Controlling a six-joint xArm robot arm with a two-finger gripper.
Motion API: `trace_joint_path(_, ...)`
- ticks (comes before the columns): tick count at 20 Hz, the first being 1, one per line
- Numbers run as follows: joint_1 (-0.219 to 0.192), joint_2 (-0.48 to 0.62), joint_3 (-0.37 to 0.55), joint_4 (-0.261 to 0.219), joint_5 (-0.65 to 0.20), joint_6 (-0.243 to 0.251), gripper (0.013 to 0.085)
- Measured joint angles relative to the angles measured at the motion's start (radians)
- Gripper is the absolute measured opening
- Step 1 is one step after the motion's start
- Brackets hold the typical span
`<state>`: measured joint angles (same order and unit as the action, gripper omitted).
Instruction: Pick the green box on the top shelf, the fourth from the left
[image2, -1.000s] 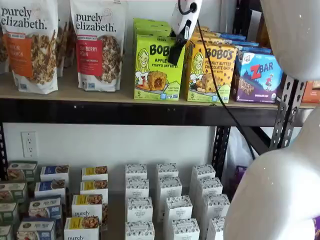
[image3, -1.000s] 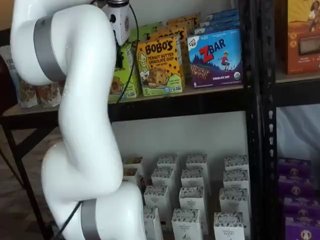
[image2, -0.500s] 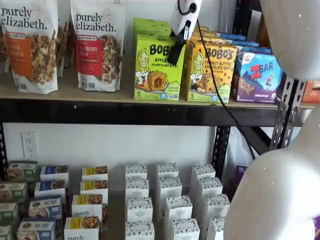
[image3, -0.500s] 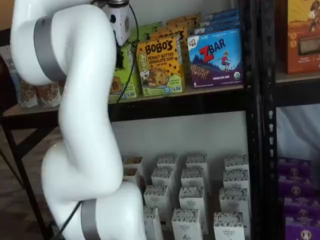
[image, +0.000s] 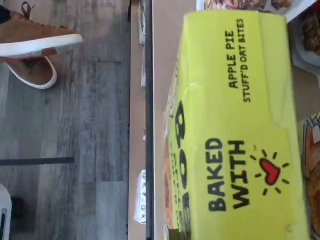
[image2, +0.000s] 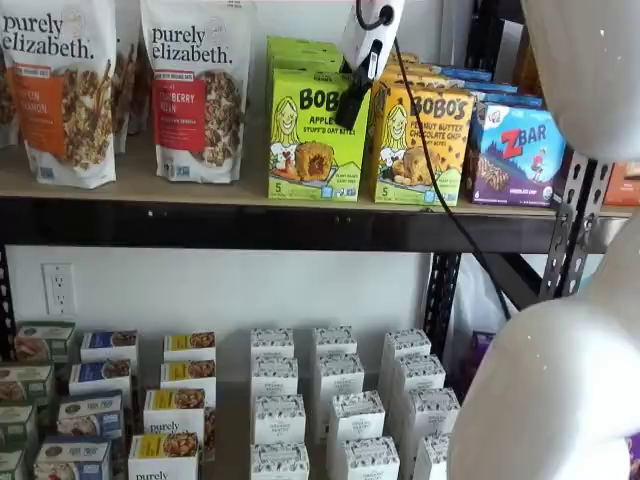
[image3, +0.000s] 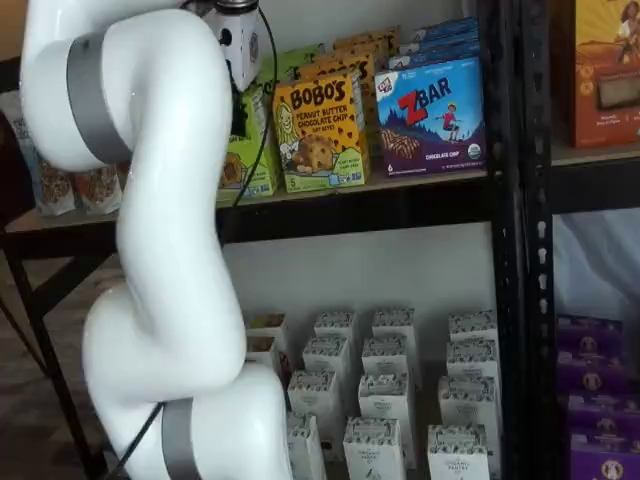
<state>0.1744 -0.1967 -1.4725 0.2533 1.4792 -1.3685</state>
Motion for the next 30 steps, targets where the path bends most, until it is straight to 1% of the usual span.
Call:
trace_joint_path(1, -0.001, -0.001, 0.0, 0.001, 0.0, 0.0, 0.037)
trace_joint_path(2, -0.001, -0.002, 0.001, 0.001, -0.002, 0.0, 0.037)
trace_joint_path(4, -0.001, -0.003, 0.002, 0.002, -0.002, -0.001, 0.029)
trace_joint_path(5, -0.001, -0.004, 0.002, 0.002, -0.001, -0.001, 0.029)
trace_joint_path(6, -0.001, -0.004, 0.002, 0.002, -0.001, -0.001, 0.025)
trace_joint_path(7, -0.001, -0.004, 0.002, 0.002, 0.0, -0.001, 0.025)
trace_joint_path(8, -0.002, -0.005, 0.002, 0.003, 0.001, -0.001, 0.021)
trace_joint_path(9, -0.002, -0.005, 0.002, 0.004, 0.001, -0.001, 0.021)
trace_joint_path(10, -0.002, -0.005, 0.001, 0.004, 0.003, -0.001, 0.017)
trace_joint_path(15, 0.0, 0.002, -0.009, -0.003, 0.019, 0.001, 0.017)
trace_joint_path(23, -0.008, 0.007, -0.03, 0.022, 0.054, -0.001, 0.017)
trace_joint_path(30, -0.003, 0.002, -0.061, 0.024, 0.106, 0.013, 0.017)
